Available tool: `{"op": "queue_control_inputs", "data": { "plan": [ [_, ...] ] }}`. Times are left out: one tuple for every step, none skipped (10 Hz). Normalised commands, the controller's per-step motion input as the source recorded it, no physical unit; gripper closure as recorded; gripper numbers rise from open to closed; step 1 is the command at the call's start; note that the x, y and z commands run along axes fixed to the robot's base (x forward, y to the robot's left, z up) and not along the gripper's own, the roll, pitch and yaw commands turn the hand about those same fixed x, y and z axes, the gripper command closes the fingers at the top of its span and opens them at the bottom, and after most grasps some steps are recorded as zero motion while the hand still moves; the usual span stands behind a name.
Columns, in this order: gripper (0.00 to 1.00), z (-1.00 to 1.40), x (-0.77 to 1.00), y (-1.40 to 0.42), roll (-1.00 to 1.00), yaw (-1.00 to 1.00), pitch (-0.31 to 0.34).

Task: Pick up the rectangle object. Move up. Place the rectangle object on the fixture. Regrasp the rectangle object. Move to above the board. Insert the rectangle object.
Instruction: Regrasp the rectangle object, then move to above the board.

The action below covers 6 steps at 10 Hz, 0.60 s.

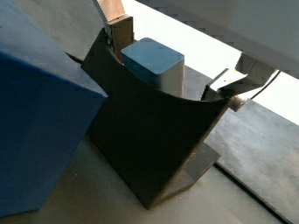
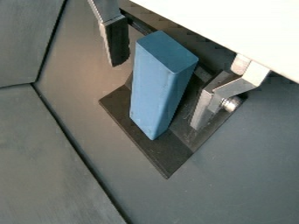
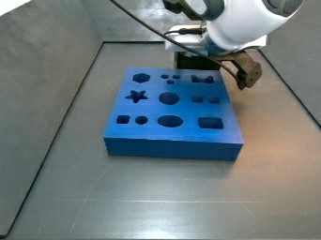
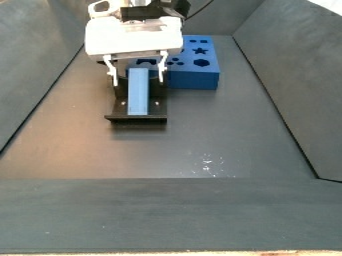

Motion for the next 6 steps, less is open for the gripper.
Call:
{"op": "queue_control_inputs", "data": {
  "plan": [
    [0.0,-0.17,0.01,-0.01,0.06,-0.03,0.001],
    [1.0,-0.83,0.0,0.0,0.0,0.0,0.0],
    [1.0,1.0,-0.1,-0.11,-0.5,-0.12,0.099],
    [1.0,1.0,-0.1,-0.11,-0.49,-0.12,0.101],
    [1.0,1.0,-0.11,-0.1,-0.43,-0.08,0.109],
    [1.0,1.0,-0.11,-0.09,-0.39,-0.06,0.109]
  ]
}}
